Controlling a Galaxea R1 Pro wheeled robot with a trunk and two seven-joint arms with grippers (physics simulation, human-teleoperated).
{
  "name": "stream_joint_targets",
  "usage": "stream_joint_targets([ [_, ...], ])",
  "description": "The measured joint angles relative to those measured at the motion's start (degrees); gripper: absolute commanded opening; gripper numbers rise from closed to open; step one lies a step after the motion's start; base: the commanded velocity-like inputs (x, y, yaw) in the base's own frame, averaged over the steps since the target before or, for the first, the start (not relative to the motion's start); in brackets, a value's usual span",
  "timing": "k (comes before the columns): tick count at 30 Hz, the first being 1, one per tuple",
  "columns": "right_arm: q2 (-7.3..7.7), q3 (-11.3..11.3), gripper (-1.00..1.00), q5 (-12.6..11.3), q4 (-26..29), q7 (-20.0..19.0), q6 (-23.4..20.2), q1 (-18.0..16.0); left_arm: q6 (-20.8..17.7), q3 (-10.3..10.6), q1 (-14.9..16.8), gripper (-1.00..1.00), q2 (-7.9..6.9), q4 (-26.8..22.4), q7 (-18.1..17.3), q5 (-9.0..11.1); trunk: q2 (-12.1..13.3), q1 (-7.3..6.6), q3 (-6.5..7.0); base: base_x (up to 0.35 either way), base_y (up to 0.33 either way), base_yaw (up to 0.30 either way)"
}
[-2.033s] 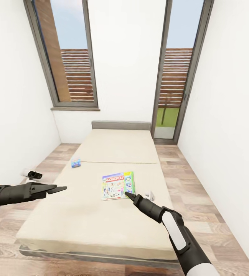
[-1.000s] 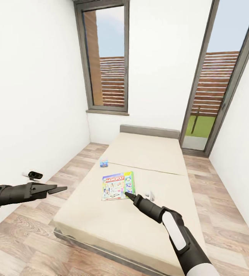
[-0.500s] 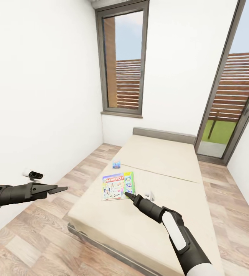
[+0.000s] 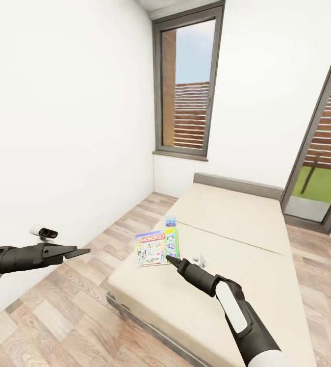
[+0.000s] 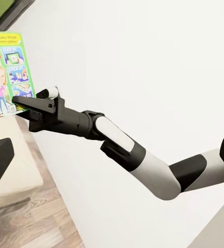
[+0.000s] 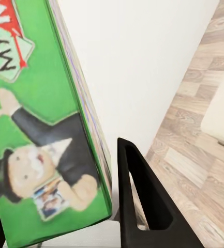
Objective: Put all the toys in the child's room - the three board games (two on the bed and one on the table), the two jigsaw puzzles on the table, and the tennis ball on the table - inside the toy box on the table in the child's room.
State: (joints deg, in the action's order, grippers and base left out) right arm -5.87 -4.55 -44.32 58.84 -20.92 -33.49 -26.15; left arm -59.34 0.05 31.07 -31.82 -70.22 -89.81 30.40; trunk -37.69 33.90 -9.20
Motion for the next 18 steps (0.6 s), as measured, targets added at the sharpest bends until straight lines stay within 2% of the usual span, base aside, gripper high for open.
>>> stream_joint_targets([
  [18,0.0,0.0,-1.0,-0.1,-0.2,0.0,3.2,0.0,0.0,0.0,0.0,1.0,0.02,0.0,0.0,0.0,7.2,-3.96,4.18,0.0,0.0,0.24],
])
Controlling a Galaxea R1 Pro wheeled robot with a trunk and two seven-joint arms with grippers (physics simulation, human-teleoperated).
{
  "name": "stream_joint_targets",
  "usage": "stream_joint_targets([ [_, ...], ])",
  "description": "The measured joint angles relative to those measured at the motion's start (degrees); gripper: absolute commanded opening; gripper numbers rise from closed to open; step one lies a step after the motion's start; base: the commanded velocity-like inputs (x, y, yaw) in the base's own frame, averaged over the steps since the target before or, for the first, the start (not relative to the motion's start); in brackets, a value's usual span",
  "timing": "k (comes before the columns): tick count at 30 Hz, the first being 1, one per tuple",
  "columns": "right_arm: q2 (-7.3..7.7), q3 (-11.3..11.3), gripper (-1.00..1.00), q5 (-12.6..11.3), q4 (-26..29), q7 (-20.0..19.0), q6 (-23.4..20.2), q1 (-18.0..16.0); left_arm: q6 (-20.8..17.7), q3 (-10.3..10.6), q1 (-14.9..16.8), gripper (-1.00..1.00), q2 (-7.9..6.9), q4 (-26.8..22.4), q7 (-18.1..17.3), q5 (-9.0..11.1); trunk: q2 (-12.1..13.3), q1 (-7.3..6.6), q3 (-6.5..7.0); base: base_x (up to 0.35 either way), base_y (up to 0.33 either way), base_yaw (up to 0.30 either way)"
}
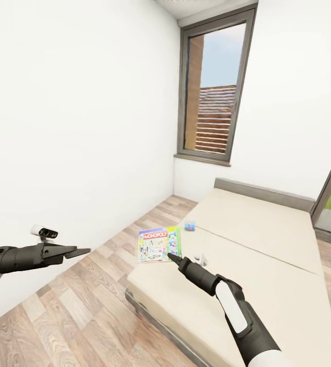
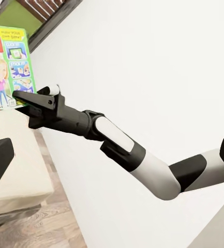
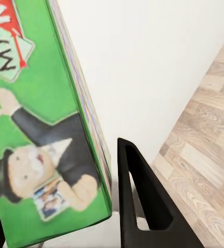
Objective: Put all the toys in the child's room - the three board games (two on the bed and one on the table), the two jigsaw puzzles on the table, and the tennis ball on the table - inside the toy box on the table in the child's room.
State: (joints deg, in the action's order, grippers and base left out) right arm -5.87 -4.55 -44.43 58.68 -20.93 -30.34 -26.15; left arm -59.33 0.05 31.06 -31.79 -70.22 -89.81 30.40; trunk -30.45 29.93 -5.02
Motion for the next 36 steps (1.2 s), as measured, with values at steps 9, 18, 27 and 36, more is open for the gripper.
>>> stream_joint_targets([
  [9,0.05,0.0,-1.0,-0.3,0.2,-0.1,0.0,0.0,0.0,0.0,0.0,1.0,0.0,0.0,0.0,0.0,3.6,-1.98,1.93,0.0,0.0,0.136],
  [18,0.0,-0.2,-1.0,0.1,0.4,-0.2,-0.1,0.0,0.0,0.0,0.0,1.0,0.0,0.0,0.0,0.0,7.2,-3.96,3.36,0.0,0.0,0.112],
  [27,0.0,-0.3,-1.0,0.2,0.4,-0.1,-0.1,0.0,0.1,0.1,0.0,1.0,0.0,0.0,0.0,0.0,7.7,-4.19,3.11,0.0,0.0,0.199],
  [36,0.0,-0.3,-1.0,0.4,0.4,0.0,0.0,0.0,0.2,0.1,0.0,1.0,0.05,0.1,0.0,0.1,7.7,-4.19,2.67,0.0,0.0,0.203],
])
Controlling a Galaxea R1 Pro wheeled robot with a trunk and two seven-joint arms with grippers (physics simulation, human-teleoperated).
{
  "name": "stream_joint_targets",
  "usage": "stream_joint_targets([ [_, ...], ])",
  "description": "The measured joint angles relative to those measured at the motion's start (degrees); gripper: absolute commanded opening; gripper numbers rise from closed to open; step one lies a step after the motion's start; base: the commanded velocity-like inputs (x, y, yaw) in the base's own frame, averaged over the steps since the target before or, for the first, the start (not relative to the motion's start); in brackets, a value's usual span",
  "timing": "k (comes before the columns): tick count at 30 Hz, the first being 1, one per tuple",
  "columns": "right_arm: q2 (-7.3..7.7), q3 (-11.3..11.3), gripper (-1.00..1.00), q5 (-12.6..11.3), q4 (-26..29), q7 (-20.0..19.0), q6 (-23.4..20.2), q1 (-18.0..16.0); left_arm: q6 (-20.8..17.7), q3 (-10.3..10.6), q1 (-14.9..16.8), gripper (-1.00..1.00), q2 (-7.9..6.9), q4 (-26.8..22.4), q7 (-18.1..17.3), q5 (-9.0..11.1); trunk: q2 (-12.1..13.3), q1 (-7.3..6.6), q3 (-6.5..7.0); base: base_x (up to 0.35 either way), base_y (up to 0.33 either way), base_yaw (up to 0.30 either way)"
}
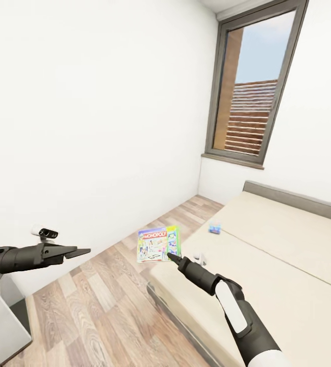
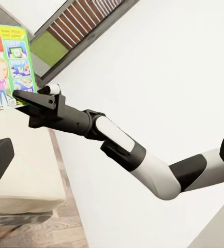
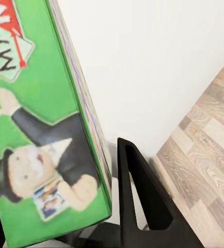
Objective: Put all the toys in the child's room - the three board games (two on the bed and one on the table), the two jigsaw puzzles on the table, and the tennis ball on the table - inside the toy box on the table in the child's room.
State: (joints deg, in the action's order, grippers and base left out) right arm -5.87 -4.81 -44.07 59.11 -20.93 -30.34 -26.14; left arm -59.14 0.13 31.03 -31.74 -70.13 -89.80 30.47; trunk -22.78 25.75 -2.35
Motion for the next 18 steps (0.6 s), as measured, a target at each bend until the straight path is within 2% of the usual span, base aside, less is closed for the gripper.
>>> stream_joint_targets([
  [11,-0.01,0.0,-1.0,0.0,-0.1,0.0,0.0,0.0,0.5,0.0,0.0,1.0,0.04,0.0,0.0,-0.2,0.0,0.0,-0.54,0.0,-0.072,0.203],
  [18,0.0,0.0,-1.0,0.0,-0.2,0.1,0.0,0.0,0.8,0.0,0.0,1.0,0.04,0.0,0.0,-0.1,0.0,0.0,-0.88,0.0,-0.015,0.203],
])
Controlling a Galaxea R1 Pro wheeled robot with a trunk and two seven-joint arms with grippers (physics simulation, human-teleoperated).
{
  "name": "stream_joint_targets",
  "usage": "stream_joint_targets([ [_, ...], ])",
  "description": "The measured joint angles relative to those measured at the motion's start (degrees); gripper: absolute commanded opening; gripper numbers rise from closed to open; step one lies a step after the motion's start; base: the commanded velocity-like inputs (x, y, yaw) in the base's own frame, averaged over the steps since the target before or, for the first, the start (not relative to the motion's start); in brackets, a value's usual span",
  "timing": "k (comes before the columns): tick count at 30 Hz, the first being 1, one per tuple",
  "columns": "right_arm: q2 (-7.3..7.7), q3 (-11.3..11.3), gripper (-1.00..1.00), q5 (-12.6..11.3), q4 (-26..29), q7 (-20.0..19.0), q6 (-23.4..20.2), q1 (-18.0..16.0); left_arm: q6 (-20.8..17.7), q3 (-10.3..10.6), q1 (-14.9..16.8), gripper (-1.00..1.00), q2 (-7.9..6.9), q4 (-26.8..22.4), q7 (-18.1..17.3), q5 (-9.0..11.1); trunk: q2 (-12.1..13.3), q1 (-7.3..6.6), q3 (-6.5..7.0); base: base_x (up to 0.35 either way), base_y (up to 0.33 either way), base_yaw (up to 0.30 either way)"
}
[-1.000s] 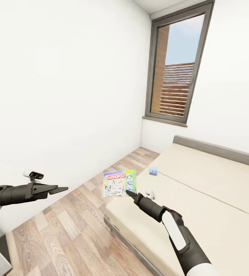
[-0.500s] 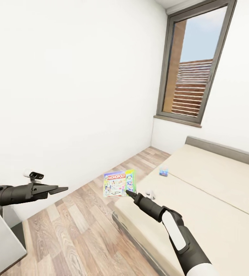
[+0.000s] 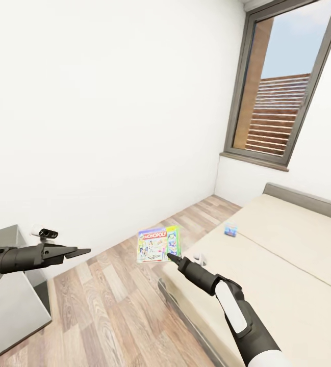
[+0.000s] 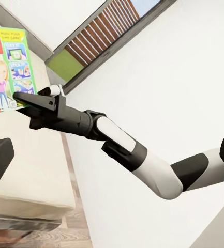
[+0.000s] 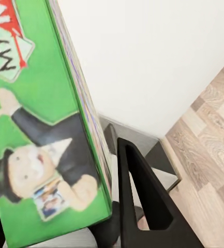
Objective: Put all the toys in the child's room - the three board games (two on the bed and one on the table), the two jigsaw puzzles on the table, and the tennis ball on the table - inside the toy box on the table in the child's room.
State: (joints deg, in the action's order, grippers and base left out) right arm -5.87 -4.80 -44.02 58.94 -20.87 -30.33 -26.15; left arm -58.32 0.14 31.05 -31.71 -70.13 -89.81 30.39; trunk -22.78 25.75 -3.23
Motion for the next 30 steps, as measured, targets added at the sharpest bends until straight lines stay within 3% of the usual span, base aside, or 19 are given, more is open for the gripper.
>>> stream_joint_targets([
  [22,0.0,0.1,-1.0,0.2,0.0,0.0,0.0,0.0,0.0,0.1,0.0,1.0,0.09,0.0,0.0,-0.2,0.0,0.0,-1.07,0.001,0.0,0.203],
  [30,0.0,0.1,-1.0,0.2,0.0,0.0,-0.1,0.0,0.0,0.1,0.0,1.0,0.12,0.0,0.0,-0.2,0.0,-0.02,-1.47,0.13,-0.072,0.203],
])
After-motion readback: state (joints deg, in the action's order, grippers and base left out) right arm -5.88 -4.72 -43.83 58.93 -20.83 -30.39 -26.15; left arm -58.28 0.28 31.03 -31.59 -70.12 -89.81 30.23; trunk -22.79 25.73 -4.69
